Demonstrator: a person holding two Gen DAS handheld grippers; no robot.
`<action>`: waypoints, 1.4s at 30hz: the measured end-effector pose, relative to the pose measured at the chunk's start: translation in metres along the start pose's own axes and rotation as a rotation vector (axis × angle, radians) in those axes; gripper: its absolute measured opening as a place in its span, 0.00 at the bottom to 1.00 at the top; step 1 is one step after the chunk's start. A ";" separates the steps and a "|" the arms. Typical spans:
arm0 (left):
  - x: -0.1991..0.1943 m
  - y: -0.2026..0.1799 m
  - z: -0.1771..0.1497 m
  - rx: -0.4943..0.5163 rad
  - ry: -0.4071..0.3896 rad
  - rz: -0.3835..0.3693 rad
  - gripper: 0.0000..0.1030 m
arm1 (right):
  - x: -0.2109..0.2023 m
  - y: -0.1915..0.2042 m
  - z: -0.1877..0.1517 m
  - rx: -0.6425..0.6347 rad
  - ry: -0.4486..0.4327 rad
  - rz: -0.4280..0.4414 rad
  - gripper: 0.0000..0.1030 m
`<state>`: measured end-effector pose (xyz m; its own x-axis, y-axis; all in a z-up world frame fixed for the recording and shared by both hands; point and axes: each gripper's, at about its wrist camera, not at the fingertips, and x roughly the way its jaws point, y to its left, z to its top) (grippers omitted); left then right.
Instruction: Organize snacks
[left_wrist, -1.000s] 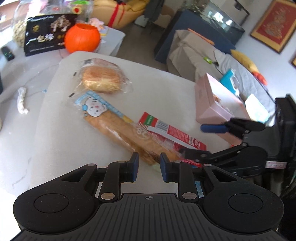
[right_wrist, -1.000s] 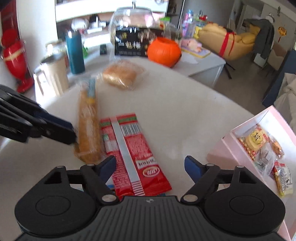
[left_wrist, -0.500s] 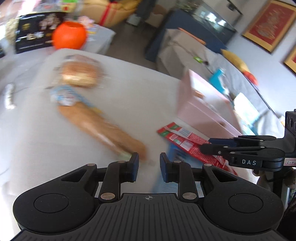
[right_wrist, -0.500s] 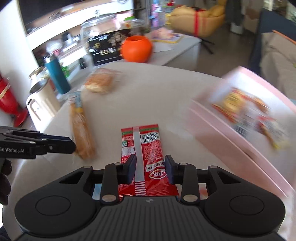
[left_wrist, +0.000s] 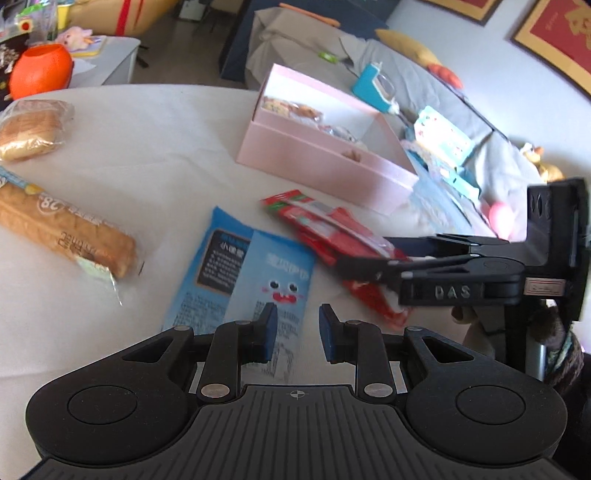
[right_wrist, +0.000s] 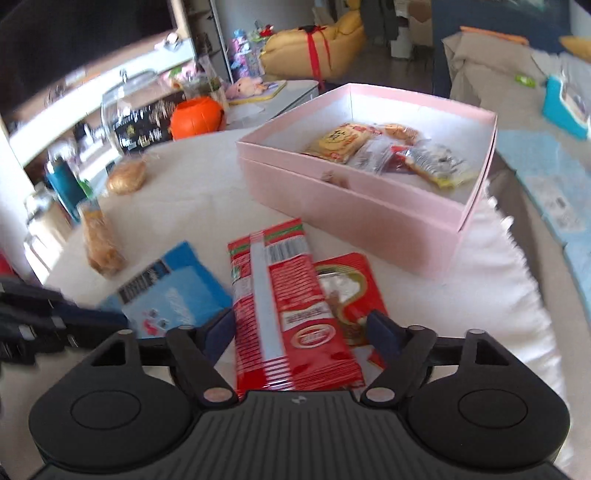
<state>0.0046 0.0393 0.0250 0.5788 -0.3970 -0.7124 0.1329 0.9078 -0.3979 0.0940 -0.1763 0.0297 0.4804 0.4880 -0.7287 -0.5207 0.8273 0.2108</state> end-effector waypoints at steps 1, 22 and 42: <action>0.000 0.000 -0.001 0.008 0.001 0.010 0.26 | 0.001 0.006 -0.001 -0.009 0.011 0.038 0.77; 0.022 -0.048 0.015 0.044 -0.022 0.055 0.24 | -0.005 -0.003 0.001 0.050 -0.016 -0.066 0.38; 0.064 -0.107 0.010 0.364 -0.015 0.234 0.51 | -0.036 -0.048 -0.063 0.163 -0.201 -0.276 0.63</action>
<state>0.0356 -0.0815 0.0276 0.6383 -0.1753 -0.7495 0.2707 0.9627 0.0053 0.0570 -0.2509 0.0043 0.7244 0.2722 -0.6333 -0.2408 0.9608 0.1375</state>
